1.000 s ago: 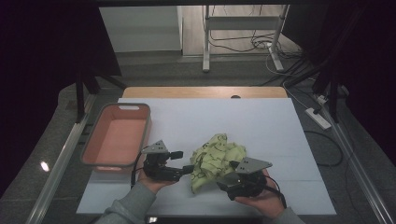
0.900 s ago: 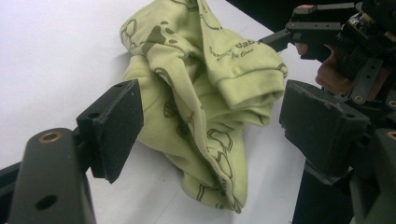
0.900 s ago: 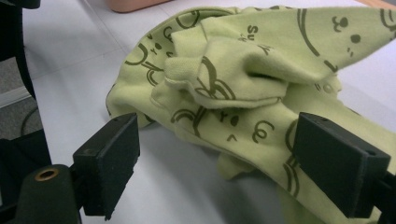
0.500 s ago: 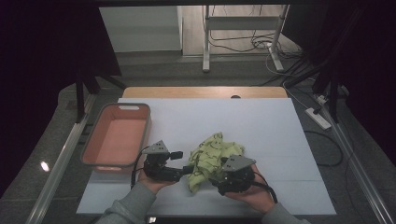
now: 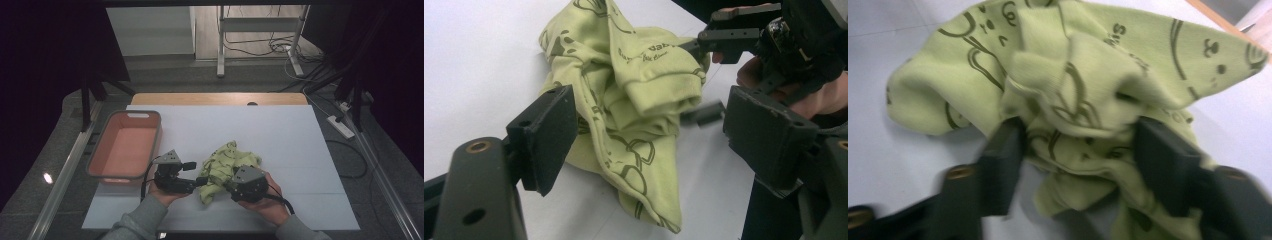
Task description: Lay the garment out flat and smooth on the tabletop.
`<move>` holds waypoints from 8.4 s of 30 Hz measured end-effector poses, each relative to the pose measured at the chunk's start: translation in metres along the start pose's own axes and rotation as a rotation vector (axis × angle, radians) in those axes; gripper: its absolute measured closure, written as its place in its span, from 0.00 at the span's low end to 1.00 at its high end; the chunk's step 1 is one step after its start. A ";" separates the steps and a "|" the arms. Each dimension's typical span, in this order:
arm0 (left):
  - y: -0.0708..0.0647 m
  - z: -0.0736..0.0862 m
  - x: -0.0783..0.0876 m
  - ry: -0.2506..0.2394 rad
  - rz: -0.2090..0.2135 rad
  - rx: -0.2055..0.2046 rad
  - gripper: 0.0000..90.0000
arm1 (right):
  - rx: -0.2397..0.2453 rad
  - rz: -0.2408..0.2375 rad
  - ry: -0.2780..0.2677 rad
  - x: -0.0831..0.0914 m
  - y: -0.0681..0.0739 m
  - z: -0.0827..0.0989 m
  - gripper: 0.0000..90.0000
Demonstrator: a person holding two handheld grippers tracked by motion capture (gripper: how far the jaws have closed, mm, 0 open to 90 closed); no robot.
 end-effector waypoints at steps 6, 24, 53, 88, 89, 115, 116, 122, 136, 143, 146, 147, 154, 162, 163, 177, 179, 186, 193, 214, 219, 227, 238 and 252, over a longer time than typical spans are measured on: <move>0.000 0.000 0.001 -0.003 -0.001 0.000 0.24 | -0.083 -0.002 -0.024 0.004 -0.013 0.002 0.80; 0.000 0.000 0.003 -0.005 -0.013 -0.003 0.25 | -0.174 0.117 -0.184 0.044 -0.049 -0.018 0.88; -0.005 0.005 -0.014 0.042 0.007 -0.027 0.27 | -0.369 0.248 -0.137 0.058 -0.096 0.017 0.89; -0.001 0.004 -0.008 0.033 -0.004 -0.023 0.27 | -0.483 0.436 -0.048 0.093 -0.117 0.049 0.47; -0.001 0.004 -0.008 0.033 -0.005 -0.023 0.27 | -0.482 0.417 -0.049 0.090 -0.115 0.048 0.46; 0.003 0.003 -0.003 0.016 -0.025 -0.007 0.26 | -0.334 0.219 0.059 0.025 -0.095 0.036 0.40; 0.003 0.003 -0.002 0.015 -0.027 -0.006 0.26 | -0.323 0.218 0.066 0.023 -0.095 0.036 0.40; 0.003 0.002 -0.001 0.012 -0.027 -0.007 0.26 | -0.294 0.231 0.116 0.008 -0.101 0.043 0.42; 0.004 0.001 0.001 0.003 -0.028 -0.003 0.26 | -0.333 0.162 0.018 0.005 -0.101 0.032 0.95; 0.007 -0.002 0.005 -0.016 -0.027 0.006 0.26 | -0.386 0.067 -0.121 0.020 -0.086 0.003 0.96; 0.007 -0.003 0.006 -0.021 -0.030 0.007 0.26 | -0.377 0.031 -0.143 0.021 -0.075 -0.006 0.96; 0.007 -0.003 0.006 -0.022 -0.031 0.007 0.26 | -0.379 0.014 -0.151 0.020 -0.071 -0.009 0.96; 0.009 -0.005 0.011 -0.040 -0.041 0.010 0.26 | -0.338 -0.113 -0.178 0.014 -0.032 -0.031 0.96; 0.012 -0.006 0.014 -0.053 -0.051 0.015 0.26 | -0.345 -0.258 -0.145 0.000 0.011 -0.035 0.96; 0.012 -0.006 0.013 -0.053 -0.050 0.015 0.26 | -0.342 -0.268 -0.136 -0.003 0.016 -0.033 0.96; 0.012 -0.006 0.013 -0.048 -0.055 0.015 0.26 | -0.330 -0.310 -0.081 -0.019 0.035 -0.020 0.77; 0.012 -0.006 0.013 -0.048 -0.055 0.014 0.26 | -0.330 -0.277 -0.113 -0.010 0.027 -0.025 0.68; 0.011 -0.005 0.011 -0.042 -0.051 0.011 0.26 | -0.390 -0.032 -0.166 0.020 -0.039 -0.020 0.54; 0.011 -0.005 0.009 -0.034 -0.051 0.007 0.26 | -0.474 0.111 -0.087 0.018 -0.094 0.015 0.51; 0.010 -0.004 0.008 -0.028 -0.053 0.004 0.26 | -0.421 0.129 0.022 -0.010 -0.115 0.030 0.44; 0.011 -0.003 0.007 -0.022 -0.054 0.003 0.26 | -0.415 0.126 0.054 -0.021 -0.120 0.032 0.41; 0.011 -0.003 0.007 -0.022 -0.057 0.000 0.26 | -0.419 0.116 0.134 -0.040 -0.126 0.044 0.38; 0.010 -0.003 0.008 -0.022 -0.055 -0.004 0.26 | -0.378 0.110 0.184 -0.047 -0.118 0.050 0.38; 0.009 -0.003 0.007 -0.021 -0.054 -0.008 0.27 | -0.375 0.080 0.203 -0.043 -0.111 0.046 0.72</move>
Point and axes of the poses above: each handheld gripper's, and its own axes: x roughly backward along the jaws, z roughly out of its underside, y roughly to its left, the point moved 2 cm from there along -x, roughly forward along the jaws, and after that the axes turned 14 degrees about -y, right-handed, at the moved point
